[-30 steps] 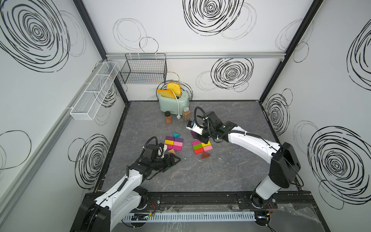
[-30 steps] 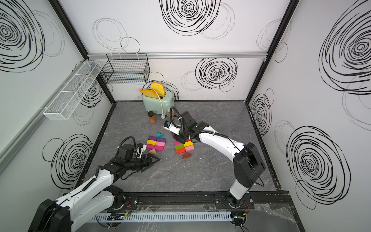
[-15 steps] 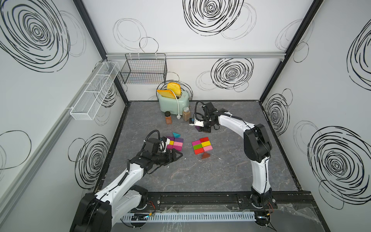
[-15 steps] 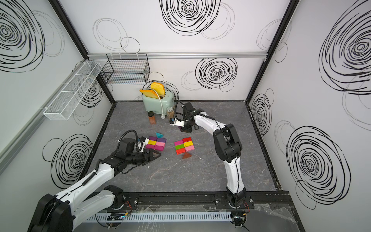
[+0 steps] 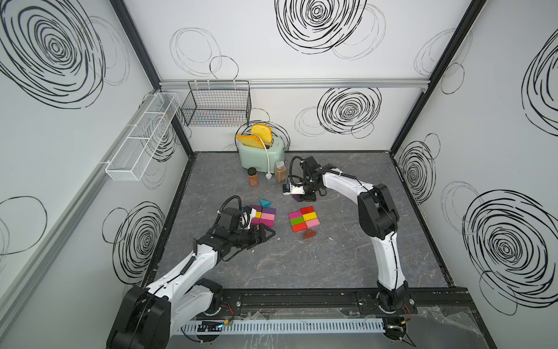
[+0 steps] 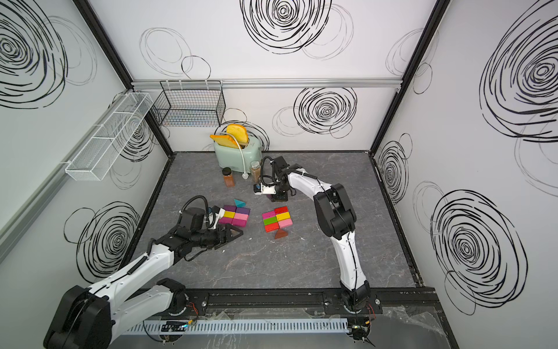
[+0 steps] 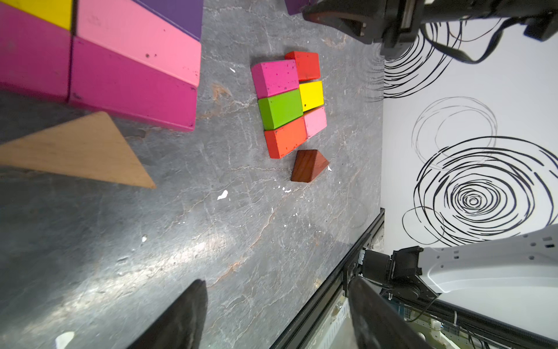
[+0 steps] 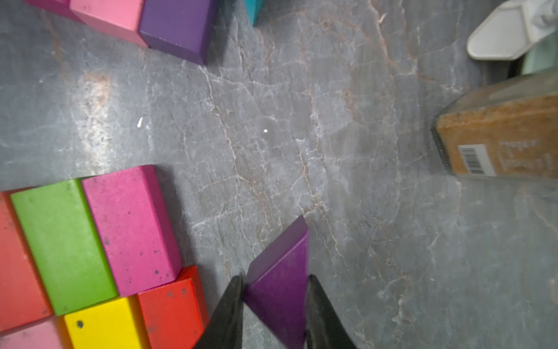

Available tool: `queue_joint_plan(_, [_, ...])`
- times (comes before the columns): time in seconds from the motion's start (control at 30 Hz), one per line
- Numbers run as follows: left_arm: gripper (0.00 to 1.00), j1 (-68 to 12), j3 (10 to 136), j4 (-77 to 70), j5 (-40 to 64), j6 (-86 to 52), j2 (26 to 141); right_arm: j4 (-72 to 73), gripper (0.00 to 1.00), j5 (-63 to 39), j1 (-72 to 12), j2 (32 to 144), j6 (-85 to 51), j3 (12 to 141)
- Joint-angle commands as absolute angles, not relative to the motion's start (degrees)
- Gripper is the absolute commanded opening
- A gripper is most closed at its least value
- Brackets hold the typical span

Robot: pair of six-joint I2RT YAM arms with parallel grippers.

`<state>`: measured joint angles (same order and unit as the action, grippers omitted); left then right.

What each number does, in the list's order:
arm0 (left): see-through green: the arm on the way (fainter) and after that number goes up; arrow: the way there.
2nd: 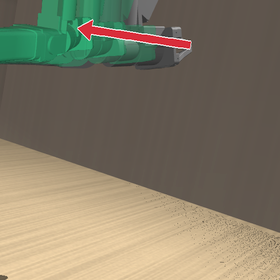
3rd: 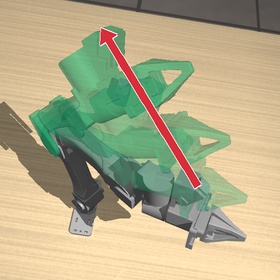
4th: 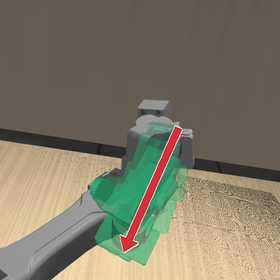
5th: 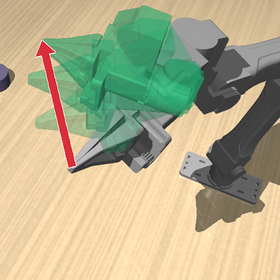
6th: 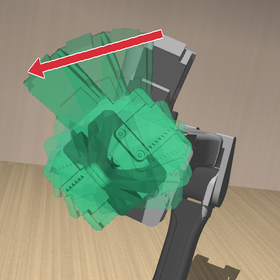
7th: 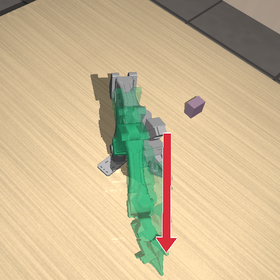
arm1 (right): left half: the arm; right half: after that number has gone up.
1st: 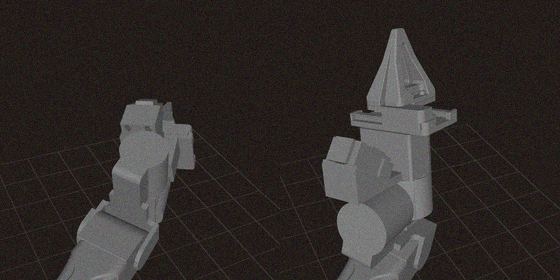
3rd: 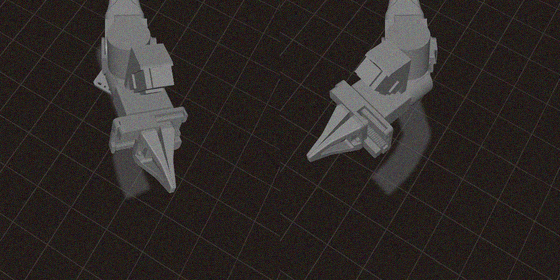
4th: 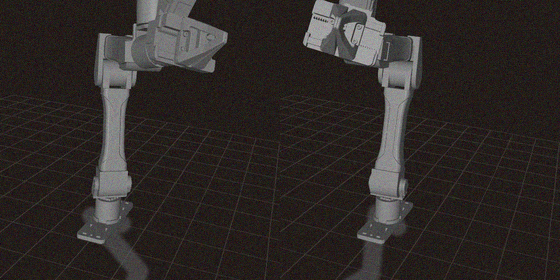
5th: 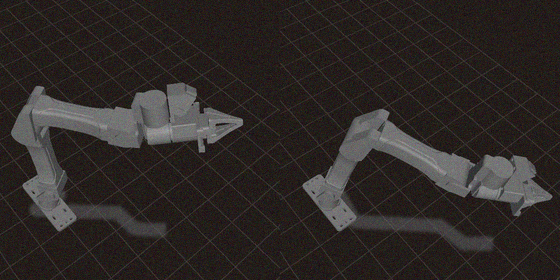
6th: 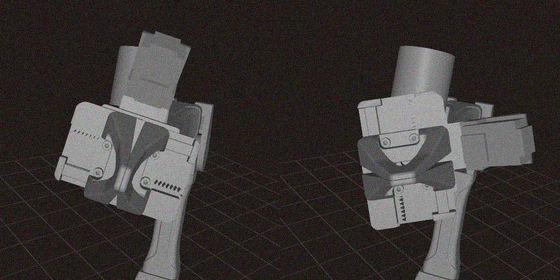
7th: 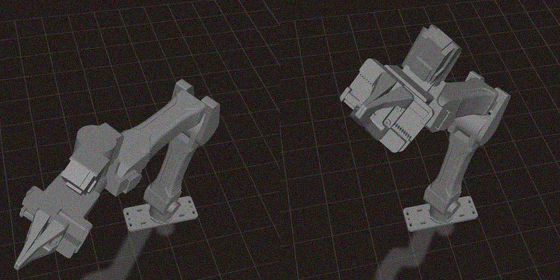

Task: Assemble a piece of candy with building blocks
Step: Assemble the building block at the center of the board.

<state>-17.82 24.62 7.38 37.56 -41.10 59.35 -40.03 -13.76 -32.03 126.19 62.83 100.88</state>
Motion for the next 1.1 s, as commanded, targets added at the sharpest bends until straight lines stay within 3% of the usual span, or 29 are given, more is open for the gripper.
queue_joint_plan(0.0, [0.78, -17.8, 23.7, 5.0, 37.6, -40.7, 59.7, -42.1, 0.00, -14.6, -32.9, 125.5, 65.0, 99.2])
queue_joint_plan(0.47, [0.78, -17.5, 23.6, 4.5, 38.0, -40.6, 59.9, -41.8, 0.00, -13.3, -33.2, 124.0, 65.0, 97.0])
queue_joint_plan(0.7, [0.78, -17.4, 23.3, 3.9, 37.9, -41.0, 60.3, -41.1, 0.08, -12.7, -33.0, 123.8, 65.6, 96.6])
queue_joint_plan(0.83, [0.79, -17.2, 23.2, 3.8, 37.8, -41.1, 60.4, -40.5, 0.20, -12.7, -32.9, 123.3, 65.6, 96.4])
queue_joint_plan(1.07, [0.89, -16.3, 23.4, 3.8, 38.3, -41.1, 60.1, -36.3, 0.41, -14.1, -32.5, 120.3, 64.6, 94.8])
